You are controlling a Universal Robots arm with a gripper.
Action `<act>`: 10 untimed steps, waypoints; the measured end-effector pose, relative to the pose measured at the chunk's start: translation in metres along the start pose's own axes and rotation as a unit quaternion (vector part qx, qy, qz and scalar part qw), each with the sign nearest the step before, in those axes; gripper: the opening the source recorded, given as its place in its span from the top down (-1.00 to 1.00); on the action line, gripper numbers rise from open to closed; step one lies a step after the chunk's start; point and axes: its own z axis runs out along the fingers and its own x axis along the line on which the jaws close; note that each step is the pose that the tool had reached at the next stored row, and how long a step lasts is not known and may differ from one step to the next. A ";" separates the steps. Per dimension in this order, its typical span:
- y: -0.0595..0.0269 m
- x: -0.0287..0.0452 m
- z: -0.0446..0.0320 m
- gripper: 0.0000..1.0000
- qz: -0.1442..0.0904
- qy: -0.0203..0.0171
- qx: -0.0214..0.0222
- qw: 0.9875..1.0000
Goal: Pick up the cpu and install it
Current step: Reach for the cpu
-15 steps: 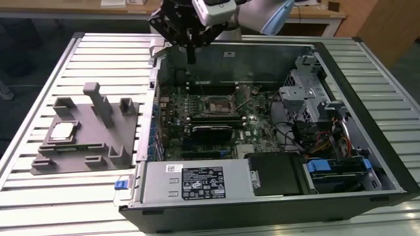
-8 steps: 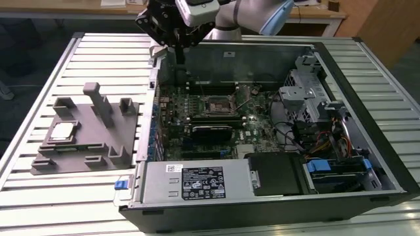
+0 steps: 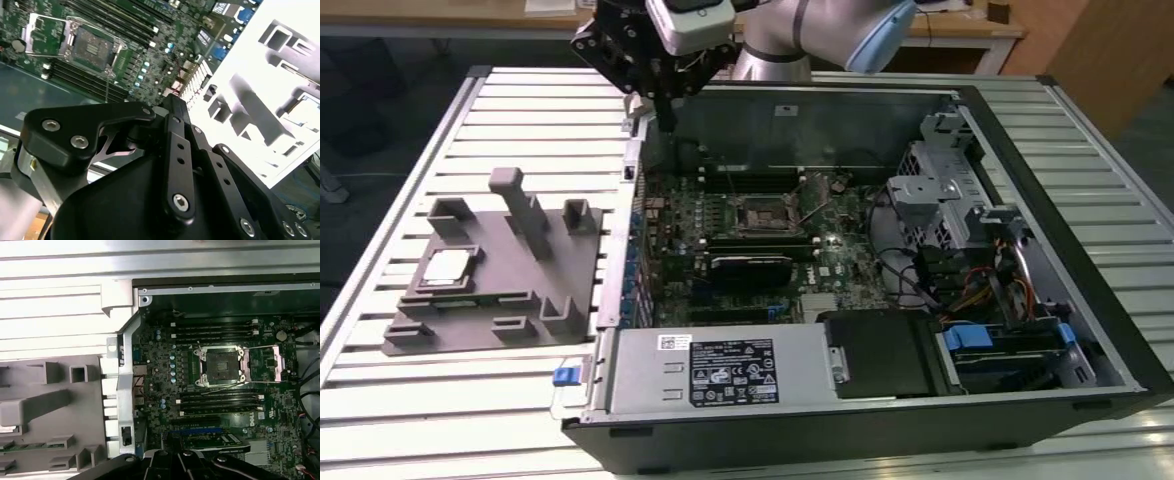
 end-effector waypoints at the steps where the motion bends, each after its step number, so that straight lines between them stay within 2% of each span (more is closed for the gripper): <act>1: -0.0002 0.0023 0.0001 0.79 0.000 0.000 0.000 1.000; 6: -0.0011 0.0143 0.0005 0.79 0.000 0.000 0.000 1.000; 10: -0.0021 0.0267 0.0010 0.79 0.000 0.001 0.000 1.000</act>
